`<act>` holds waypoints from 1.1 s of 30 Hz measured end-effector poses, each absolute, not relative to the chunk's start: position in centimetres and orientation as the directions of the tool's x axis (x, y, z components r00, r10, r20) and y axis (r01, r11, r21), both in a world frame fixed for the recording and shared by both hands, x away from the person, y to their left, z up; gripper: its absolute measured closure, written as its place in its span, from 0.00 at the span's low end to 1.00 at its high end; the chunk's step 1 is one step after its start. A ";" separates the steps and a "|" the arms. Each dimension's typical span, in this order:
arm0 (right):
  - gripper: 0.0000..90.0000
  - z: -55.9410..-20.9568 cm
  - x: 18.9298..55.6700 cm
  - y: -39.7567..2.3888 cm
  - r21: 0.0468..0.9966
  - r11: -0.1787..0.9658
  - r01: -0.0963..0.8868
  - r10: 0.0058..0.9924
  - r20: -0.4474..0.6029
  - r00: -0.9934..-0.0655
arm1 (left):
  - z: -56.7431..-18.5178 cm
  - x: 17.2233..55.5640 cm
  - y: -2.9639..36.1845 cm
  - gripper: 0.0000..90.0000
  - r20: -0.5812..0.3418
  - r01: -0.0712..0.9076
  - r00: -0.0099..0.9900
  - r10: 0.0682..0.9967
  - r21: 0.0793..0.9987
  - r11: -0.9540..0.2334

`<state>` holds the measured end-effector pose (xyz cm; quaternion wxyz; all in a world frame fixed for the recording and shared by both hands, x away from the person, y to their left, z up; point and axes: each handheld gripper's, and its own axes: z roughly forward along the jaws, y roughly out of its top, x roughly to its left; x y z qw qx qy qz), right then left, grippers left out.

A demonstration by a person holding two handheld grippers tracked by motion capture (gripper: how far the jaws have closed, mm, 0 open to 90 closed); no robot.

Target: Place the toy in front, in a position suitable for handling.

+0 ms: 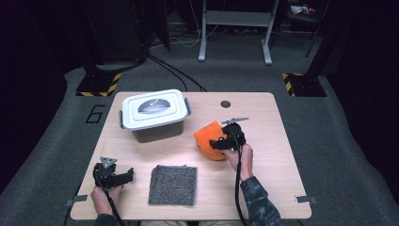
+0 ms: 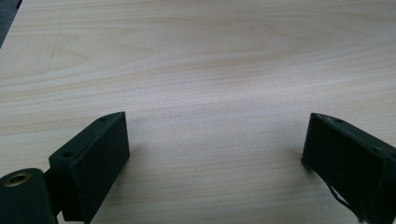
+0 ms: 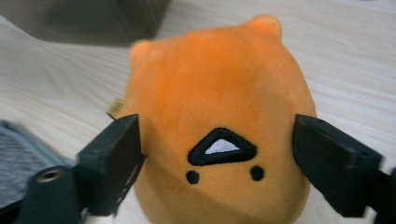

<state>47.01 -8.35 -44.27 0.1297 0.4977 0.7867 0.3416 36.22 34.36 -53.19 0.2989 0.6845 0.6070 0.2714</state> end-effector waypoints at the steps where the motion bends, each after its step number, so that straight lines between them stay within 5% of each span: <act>1: 0.27 -44.7 47.0 -7.9 0.666 0.276 0.693 0.885 0.105 -0.453 | -53.2 36.2 34.4 0.07 0.009 0.669 0.116 0.993 0.739 -0.084; 9: 0.59 -46.0 46.8 -8.7 0.666 0.267 0.696 0.882 0.123 -0.455 | -53.2 36.2 34.4 0.08 0.010 0.667 0.119 0.993 0.740 -0.087; 13: 0.67 -45.7 46.6 -9.5 0.705 0.260 0.660 0.866 0.132 -0.482 | -53.2 36.2 34.3 0.08 0.009 0.667 0.119 0.993 0.740 -0.087; 23: 0.68 -43.2 47.2 -9.4 0.751 0.452 0.481 0.739 -0.013 -0.674 | -53.2 36.2 34.3 0.08 0.010 0.667 0.119 0.993 0.740 -0.087; 33: 0.61 -45.1 48.9 -9.0 0.709 0.543 0.449 0.672 -0.047 -0.739 | -53.2 36.2 34.3 0.08 0.010 0.667 0.120 0.993 0.740 -0.088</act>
